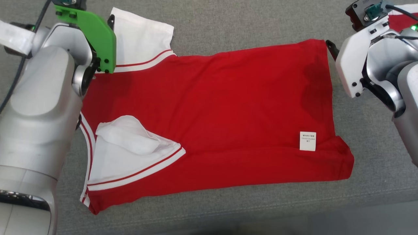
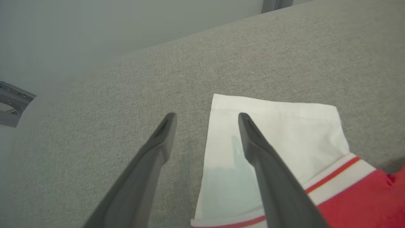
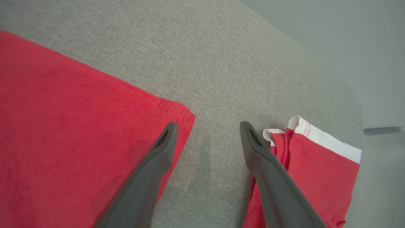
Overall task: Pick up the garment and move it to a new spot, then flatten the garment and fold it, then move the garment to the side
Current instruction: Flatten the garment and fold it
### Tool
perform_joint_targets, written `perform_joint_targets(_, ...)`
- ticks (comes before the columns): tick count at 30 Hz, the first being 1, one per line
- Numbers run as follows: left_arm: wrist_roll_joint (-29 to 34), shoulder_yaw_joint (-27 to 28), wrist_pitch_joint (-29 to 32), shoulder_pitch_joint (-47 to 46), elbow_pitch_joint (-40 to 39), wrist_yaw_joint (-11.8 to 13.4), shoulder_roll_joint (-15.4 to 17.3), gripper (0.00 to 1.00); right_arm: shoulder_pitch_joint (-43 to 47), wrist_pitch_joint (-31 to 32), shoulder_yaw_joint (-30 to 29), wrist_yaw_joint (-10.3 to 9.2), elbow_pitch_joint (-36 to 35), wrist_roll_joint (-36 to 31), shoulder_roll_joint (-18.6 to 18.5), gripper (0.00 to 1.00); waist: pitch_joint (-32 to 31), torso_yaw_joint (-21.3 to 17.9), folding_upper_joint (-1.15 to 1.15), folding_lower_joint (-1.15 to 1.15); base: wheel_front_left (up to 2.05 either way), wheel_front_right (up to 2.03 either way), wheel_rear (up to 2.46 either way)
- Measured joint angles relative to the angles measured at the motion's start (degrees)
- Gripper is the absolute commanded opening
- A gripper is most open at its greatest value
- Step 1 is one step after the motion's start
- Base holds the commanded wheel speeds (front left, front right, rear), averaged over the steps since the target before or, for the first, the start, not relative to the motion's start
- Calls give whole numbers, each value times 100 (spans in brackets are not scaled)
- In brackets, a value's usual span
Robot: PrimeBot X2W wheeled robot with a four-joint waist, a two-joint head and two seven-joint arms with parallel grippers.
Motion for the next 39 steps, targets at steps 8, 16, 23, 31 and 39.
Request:
perform_joint_targets(8, 109, -125, 367, -625, 471, -71, 125, 100, -553, 98, 402, 0, 25, 200, -190, 100, 486, -181, 0, 0, 0, 0, 0)
perform_joint_targets(16, 157, -185, 448, -903, 669, -51, 113, 100, -745, 94, 495, 0, 62, 264, -304, 100, 786, -283, 0, 0, 0, 0, 0)
perform_joint_targets(23, 160, -244, 390, -1059, 787, -22, 130, 100, -785, 79, 548, 0, 73, 296, -323, 100, 880, -346, 0, 0, 0, 0, 0)
perform_joint_targets(31, 108, -261, 463, -1160, 1006, -3, 141, 42, -837, 135, 567, 0, 15, 311, -432, 100, 993, -436, 0, -1, 0, 0, 0)
perform_joint_targets(39, -41, -270, 669, -1227, 1072, -125, -115, 0, -909, 392, 605, 0, -148, 468, -688, 100, 1036, -263, 0, -1, 0, 0, 0)
